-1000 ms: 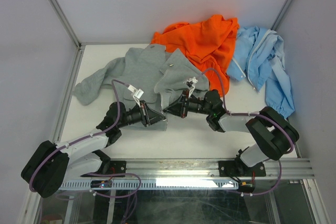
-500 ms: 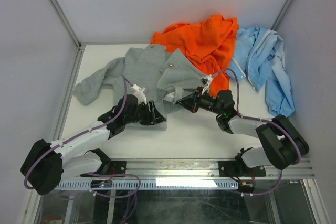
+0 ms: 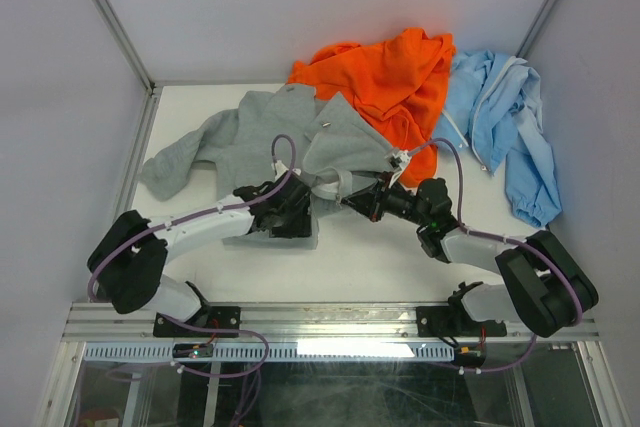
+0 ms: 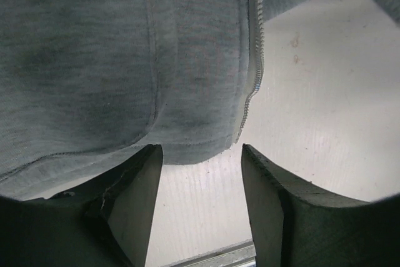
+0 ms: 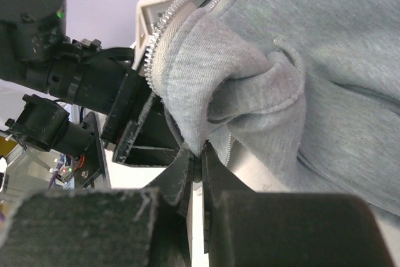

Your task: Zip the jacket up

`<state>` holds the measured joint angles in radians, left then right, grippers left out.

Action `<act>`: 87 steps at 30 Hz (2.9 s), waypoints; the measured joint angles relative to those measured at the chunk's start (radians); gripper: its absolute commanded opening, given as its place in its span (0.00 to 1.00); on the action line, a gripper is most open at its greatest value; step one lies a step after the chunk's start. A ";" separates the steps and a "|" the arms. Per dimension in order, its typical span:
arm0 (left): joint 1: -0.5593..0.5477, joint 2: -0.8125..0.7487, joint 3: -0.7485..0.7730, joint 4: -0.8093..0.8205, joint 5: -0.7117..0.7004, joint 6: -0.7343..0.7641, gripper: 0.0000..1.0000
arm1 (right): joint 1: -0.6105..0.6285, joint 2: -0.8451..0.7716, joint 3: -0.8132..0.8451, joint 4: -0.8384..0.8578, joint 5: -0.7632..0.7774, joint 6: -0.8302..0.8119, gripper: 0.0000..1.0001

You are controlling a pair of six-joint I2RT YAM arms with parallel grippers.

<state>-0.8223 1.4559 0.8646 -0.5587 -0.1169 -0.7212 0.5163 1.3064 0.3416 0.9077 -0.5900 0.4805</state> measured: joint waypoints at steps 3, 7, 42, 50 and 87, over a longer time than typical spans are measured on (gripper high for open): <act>-0.032 0.082 0.072 -0.047 -0.039 0.000 0.55 | -0.001 0.000 0.000 0.001 0.003 0.002 0.00; -0.054 0.168 0.130 -0.084 -0.060 0.000 0.55 | -0.001 0.006 0.000 0.021 0.003 0.018 0.00; -0.013 -0.249 -0.192 0.236 -0.071 -0.027 0.00 | -0.001 0.009 -0.007 -0.010 0.011 0.067 0.00; 0.048 -0.497 -0.345 0.500 -0.003 -0.027 0.00 | 0.032 0.010 -0.001 -0.016 -0.020 0.107 0.00; 0.084 -0.628 -0.684 1.378 0.119 0.107 0.00 | 0.128 0.014 0.175 -0.062 -0.206 0.232 0.00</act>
<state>-0.7380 0.8284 0.1802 0.8188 0.0021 -0.6144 0.6441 1.3201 0.5171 0.8459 -0.7963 0.7128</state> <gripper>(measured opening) 0.026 0.031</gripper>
